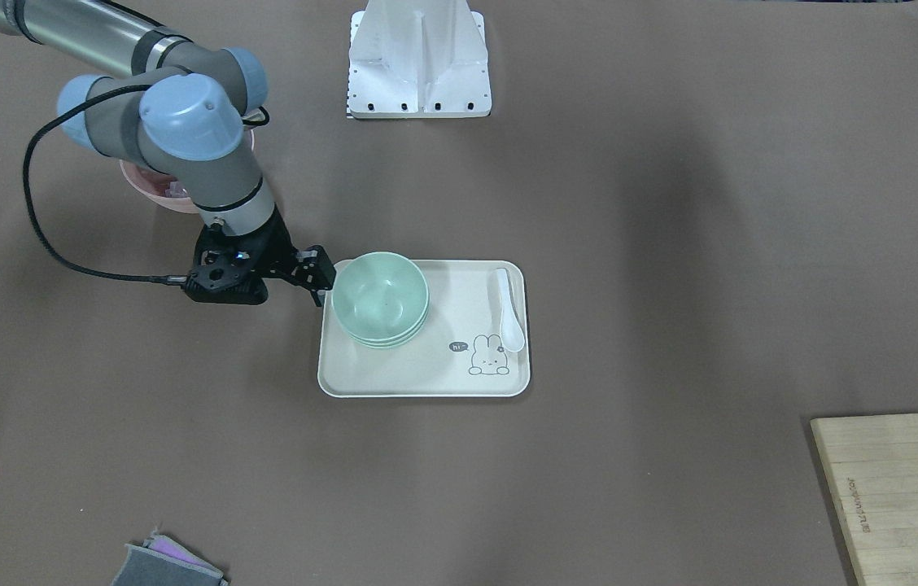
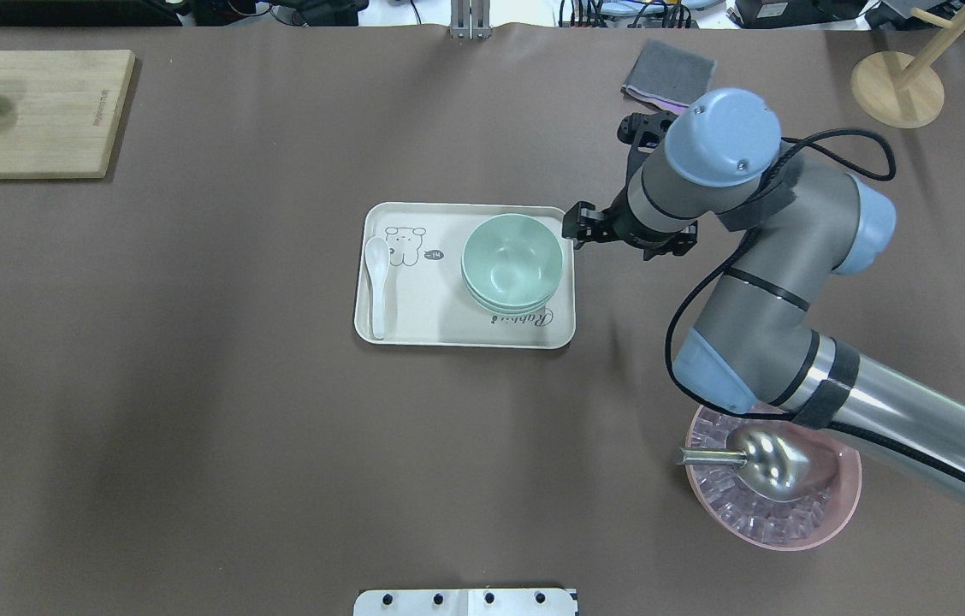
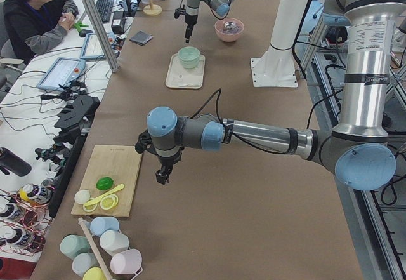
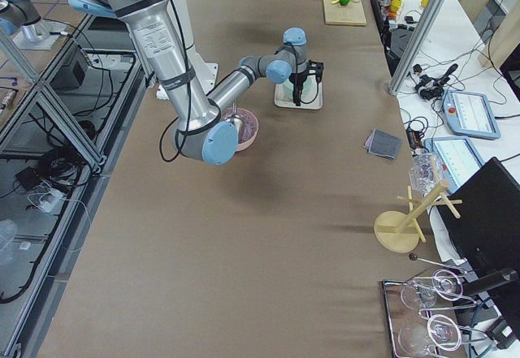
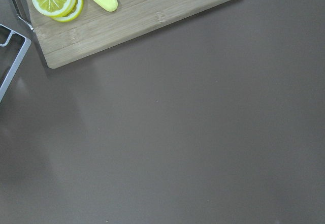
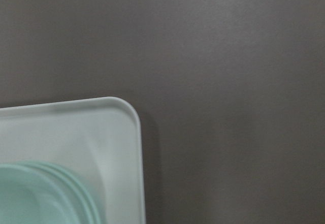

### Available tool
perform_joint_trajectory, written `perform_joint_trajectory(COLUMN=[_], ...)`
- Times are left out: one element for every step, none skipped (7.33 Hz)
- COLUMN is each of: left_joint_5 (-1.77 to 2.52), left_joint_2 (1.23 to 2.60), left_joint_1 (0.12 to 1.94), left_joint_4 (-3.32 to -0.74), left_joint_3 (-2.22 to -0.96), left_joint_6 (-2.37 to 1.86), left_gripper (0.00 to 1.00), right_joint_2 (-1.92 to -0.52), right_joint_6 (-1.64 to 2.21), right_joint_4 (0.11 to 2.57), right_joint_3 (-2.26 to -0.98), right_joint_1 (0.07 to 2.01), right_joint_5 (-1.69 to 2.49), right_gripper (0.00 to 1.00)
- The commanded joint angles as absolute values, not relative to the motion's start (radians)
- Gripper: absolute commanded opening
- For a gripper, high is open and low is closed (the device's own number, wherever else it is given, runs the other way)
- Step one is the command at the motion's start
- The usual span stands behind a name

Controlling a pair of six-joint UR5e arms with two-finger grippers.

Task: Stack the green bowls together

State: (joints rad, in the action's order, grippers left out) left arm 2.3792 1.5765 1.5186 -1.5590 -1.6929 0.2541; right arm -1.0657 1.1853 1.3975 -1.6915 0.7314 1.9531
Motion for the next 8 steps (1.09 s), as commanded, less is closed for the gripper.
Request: perform_joint_trajectory(left_joint_5=[2.378,2.376,2.378,2.378,2.378,2.378,2.378,2.375], left_joint_2=[1.569,1.569,1.569,1.571,1.571,1.571,1.571,1.571], left_joint_1=[1.519,1.519,1.52,1.519,1.519,1.519,1.519,1.519], left_joint_4=[-1.563,-1.563,-1.563,-1.563,-1.563,-1.563,-1.562,-1.562], left_joint_3=[-1.69,-1.692,-1.692,-1.69,-1.69,-1.69,-1.69,-1.689], left_joint_6=[0.255,0.255,0.255,0.255,0.255,0.255,0.255,0.255], left_gripper=[0.99,0.99,0.99,0.99,0.99,0.99,0.99,0.99], right_joint_2=[-1.172,-1.249,-1.344,-1.43,-1.509,-1.585,-1.65,-1.682], right_joint_6=[1.0,0.882,0.759,0.629,0.5,0.345,0.253,0.174], right_joint_4=[1.399,1.399,1.397,1.397,1.397,1.397,1.399,1.41], right_joint_3=[-1.733,-1.758,-1.784,-1.802,-1.804,-1.802,-1.805,-1.809], right_joint_1=[0.849,0.912,0.98,1.05,1.128,1.222,1.311,1.387], right_joint_5=[2.029,2.07,2.095,2.112,2.137,2.172,2.196,2.232], right_gripper=[1.0,1.0,1.0,1.0,1.0,1.0,1.0,1.0])
